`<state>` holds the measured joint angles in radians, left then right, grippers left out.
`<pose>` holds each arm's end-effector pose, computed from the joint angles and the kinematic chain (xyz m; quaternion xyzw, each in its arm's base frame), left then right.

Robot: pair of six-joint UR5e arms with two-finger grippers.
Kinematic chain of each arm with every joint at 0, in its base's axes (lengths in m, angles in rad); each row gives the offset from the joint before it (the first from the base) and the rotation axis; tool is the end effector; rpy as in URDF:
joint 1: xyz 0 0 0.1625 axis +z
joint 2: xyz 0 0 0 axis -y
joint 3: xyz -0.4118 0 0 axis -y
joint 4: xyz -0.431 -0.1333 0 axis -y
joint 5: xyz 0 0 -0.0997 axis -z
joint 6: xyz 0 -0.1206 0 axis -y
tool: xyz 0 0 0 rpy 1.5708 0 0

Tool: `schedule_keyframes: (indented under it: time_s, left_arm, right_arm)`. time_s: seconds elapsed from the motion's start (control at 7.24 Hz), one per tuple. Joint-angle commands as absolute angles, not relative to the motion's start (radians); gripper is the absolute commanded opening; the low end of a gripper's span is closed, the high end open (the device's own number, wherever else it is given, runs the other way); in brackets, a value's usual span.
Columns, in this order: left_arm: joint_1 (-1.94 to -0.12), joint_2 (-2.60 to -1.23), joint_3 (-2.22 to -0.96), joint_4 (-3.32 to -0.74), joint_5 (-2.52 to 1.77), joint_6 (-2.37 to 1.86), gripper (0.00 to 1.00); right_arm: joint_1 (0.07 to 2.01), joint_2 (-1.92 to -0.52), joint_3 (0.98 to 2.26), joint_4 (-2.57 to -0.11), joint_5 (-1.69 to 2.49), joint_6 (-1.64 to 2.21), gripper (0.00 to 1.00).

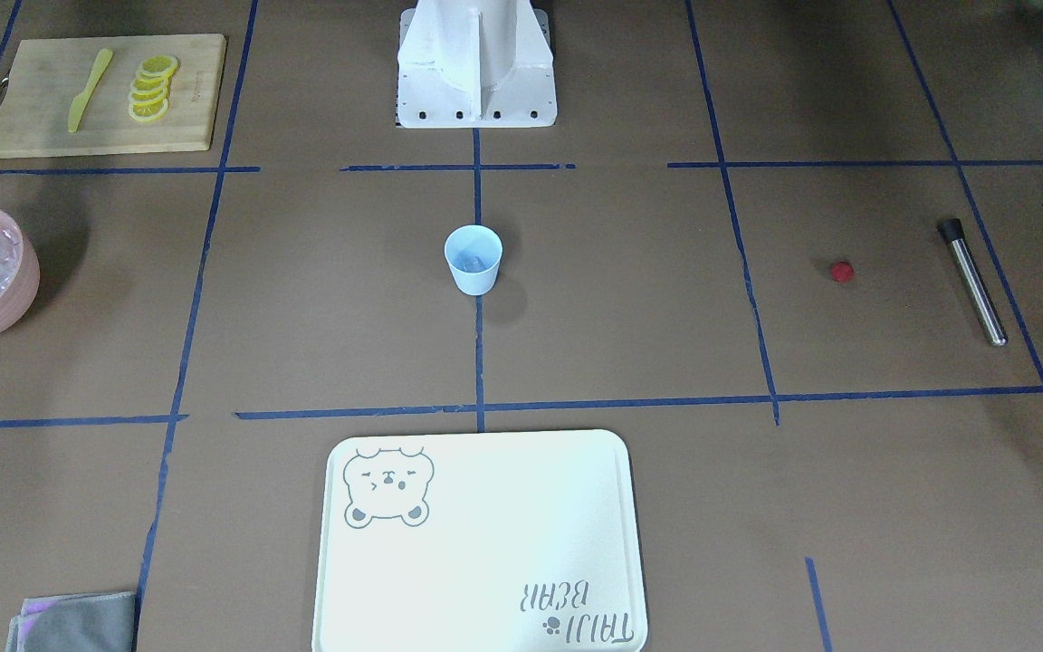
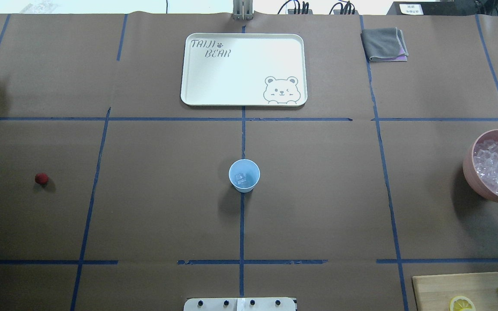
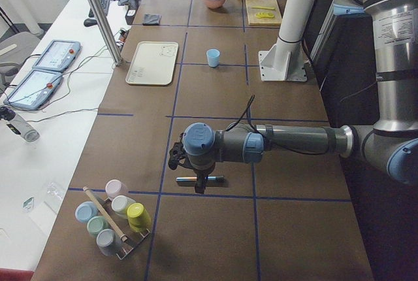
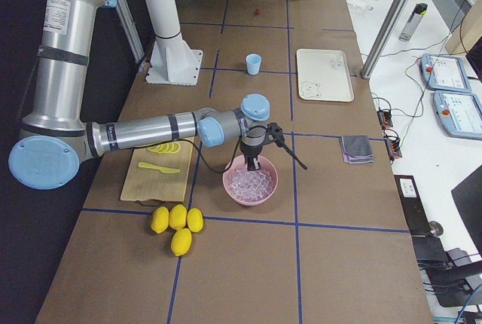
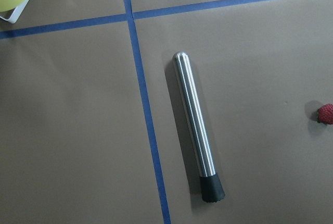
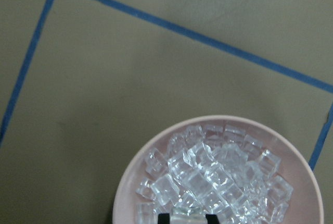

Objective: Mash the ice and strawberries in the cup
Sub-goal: 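Lower the right gripper into the ice and grasp a third cube, then lift the ice cube and carry it over the light-blue cup with the right gripper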

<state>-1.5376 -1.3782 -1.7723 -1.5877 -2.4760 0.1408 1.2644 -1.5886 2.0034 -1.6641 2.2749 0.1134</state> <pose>-0.0234 -0.4548 0.6347 0.0351 0.4360 0.0838 0.8953 -0.1014 -0.5036 0.4562 0.0760 -0.3642 -0.1442 0.9169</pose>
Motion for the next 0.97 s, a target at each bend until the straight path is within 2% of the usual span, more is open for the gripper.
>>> schedule_keyframes:
  time_s: [0.0, 0.14, 0.41, 0.69, 0.83]
  left_arm:
    - [-1.537, -1.378, -1.772, -1.585, -2.476, 0.14, 1.0]
    - [-1.537, -1.362, -1.773, -1.586, -2.476, 0.141, 1.0]
    - [-1.537, -1.353, -1.772, -1.583, -2.476, 0.14, 1.0]
    - [-1.536, -1.347, -1.772, -1.582, -2.476, 0.14, 1.0]
    - [-1.536, -1.348, -1.772, -1.583, -2.476, 0.141, 1.0]
  right_arm:
    - [1.307, -1.321, 2.002, -1.935, 2.27, 0.126, 0.0]
    - [1.298, -1.195, 1.944, -2.019, 2.269, 0.132, 0.0]
    - [1.133, -1.163, 1.895, -2.02, 2.26, 0.237, 0.0]
    - [1.033, -1.155, 1.926, -1.964, 2.253, 0.36, 0.0]
    - [1.011, -1.164, 1.989, -1.965, 2.241, 0.424, 0.0]
